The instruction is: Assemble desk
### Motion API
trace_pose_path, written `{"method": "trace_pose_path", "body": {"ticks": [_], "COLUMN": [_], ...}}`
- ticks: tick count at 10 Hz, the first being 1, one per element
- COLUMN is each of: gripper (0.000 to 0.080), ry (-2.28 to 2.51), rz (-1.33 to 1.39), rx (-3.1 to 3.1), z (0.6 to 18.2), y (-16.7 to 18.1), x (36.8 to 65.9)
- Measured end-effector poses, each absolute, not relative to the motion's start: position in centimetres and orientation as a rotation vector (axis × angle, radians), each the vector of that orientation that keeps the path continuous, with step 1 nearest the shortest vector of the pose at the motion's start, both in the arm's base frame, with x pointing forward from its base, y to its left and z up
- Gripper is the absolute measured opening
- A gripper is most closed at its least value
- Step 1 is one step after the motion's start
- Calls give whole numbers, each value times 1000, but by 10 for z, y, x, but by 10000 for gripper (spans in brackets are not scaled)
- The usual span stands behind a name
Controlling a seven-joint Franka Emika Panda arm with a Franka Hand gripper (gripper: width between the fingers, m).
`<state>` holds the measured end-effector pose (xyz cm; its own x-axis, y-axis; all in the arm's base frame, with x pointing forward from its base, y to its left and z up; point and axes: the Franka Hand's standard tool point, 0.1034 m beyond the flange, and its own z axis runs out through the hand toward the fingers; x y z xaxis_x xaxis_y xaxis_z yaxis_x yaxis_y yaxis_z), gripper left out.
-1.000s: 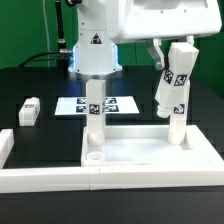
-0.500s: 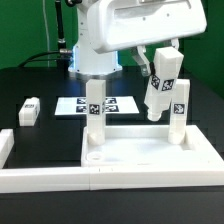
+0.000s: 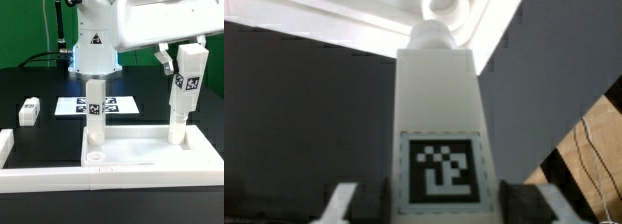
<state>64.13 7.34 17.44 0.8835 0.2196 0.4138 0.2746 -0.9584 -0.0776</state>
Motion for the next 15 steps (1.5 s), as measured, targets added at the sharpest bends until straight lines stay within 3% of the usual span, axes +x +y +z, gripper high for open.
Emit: {"method": "trace_pose_path", "body": {"ticks": [4,6,8,10,15], "gripper": [290,290,290,290,290], "ry": [-466,-610,-571,-490,-672], "rz": [-674,-854,-798,-719,-798], "rx": [-2930,-2962,-2951,-2935,-2946], "z": [174,156,144,152,147], "y": [68,68,79,85,87], "x": [644,643,641,642,644]}}
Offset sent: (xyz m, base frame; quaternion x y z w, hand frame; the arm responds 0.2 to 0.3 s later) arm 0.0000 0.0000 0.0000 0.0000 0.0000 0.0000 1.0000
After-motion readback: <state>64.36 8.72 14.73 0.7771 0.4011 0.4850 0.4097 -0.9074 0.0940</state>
